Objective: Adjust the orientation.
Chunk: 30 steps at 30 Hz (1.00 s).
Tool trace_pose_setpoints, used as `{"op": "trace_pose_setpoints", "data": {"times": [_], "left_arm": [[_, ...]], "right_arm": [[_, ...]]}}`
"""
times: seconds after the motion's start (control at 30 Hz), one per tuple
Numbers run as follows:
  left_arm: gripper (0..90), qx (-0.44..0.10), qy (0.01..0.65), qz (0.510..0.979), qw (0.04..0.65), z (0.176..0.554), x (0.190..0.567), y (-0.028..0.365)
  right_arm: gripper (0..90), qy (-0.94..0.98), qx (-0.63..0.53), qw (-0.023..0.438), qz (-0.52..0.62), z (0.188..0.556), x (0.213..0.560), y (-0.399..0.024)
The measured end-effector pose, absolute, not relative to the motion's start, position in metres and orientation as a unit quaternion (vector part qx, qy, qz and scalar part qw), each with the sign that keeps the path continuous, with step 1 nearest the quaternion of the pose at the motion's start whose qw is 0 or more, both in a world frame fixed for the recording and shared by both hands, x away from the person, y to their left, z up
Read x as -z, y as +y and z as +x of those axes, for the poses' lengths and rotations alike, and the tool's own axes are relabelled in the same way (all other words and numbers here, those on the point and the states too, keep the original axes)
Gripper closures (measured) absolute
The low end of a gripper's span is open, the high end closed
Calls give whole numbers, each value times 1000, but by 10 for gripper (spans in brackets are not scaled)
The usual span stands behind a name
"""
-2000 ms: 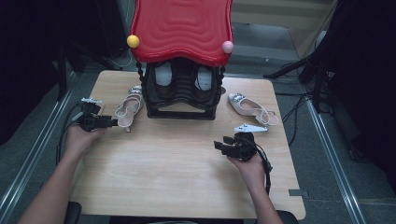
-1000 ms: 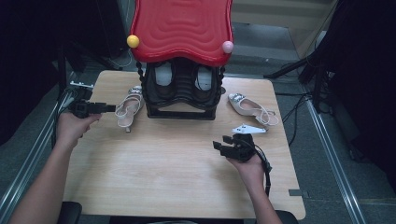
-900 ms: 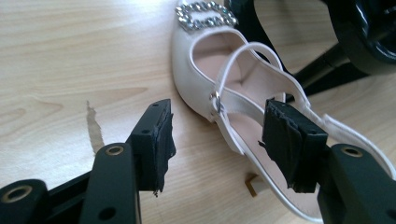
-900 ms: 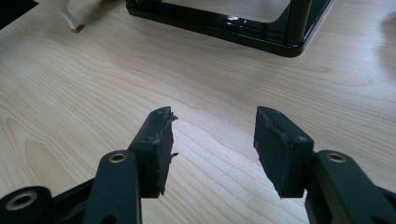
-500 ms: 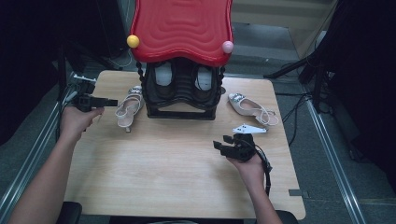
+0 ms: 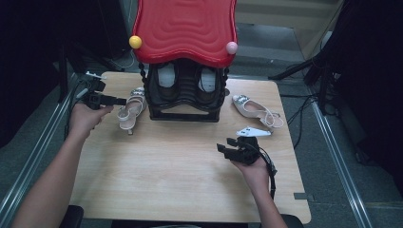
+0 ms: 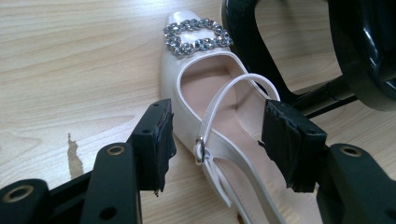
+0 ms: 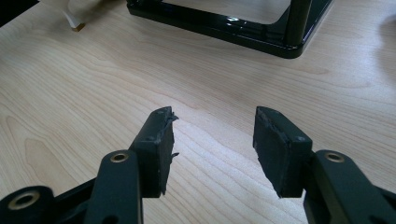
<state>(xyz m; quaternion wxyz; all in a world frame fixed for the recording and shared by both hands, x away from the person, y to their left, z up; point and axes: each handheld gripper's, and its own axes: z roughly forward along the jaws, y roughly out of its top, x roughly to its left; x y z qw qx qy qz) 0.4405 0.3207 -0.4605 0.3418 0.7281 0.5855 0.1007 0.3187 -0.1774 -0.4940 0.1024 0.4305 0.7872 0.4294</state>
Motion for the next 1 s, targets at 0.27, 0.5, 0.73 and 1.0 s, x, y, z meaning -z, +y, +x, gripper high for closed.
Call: {"op": "trace_pose_setpoints", "data": {"times": [0.27,0.5,0.73,1.0], "left_arm": [[444,-99,596,731,318,450,477,310],[473,-101,605,728,307,454,487,301],[559,-102,605,738,280,458,497,298],[793,-103,631,719,272,460,496,305]], "right_arm": [[489,786,-429,102,433,319,494,-179],[489,786,-429,103,434,320,494,-179],[489,785,-429,104,434,320,494,-179],[491,786,-429,103,434,319,494,-178]]}}
